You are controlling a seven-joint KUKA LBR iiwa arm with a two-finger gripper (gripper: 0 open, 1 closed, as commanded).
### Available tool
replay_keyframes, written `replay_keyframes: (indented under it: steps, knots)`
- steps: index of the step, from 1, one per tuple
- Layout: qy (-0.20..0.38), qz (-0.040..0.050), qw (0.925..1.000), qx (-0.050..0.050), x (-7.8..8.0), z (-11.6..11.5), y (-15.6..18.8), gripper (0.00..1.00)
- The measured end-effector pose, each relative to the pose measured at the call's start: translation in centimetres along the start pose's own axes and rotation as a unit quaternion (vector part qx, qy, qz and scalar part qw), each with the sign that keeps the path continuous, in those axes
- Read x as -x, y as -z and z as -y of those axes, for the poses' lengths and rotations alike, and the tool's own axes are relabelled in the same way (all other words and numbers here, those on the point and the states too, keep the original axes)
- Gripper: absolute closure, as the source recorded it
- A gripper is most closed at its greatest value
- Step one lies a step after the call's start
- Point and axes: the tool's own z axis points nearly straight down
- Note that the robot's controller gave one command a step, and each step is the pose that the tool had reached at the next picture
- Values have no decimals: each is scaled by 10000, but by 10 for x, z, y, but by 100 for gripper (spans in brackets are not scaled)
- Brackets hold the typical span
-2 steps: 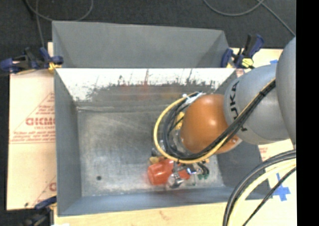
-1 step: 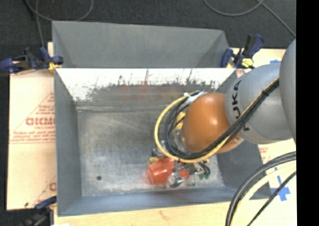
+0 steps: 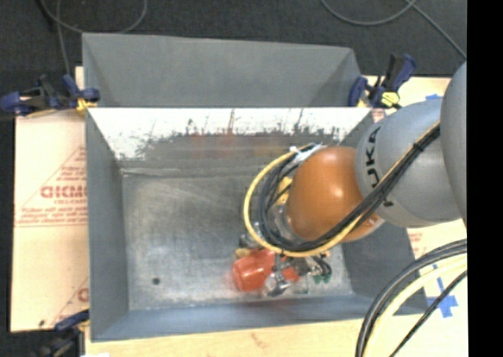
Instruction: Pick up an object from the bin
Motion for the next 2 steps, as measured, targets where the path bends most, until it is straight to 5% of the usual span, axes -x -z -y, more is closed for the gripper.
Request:
replay_keyframes:
  steps: [2]
  knots:
    - [-12, -42, 10000, 4, 0, 1, 13, 100]
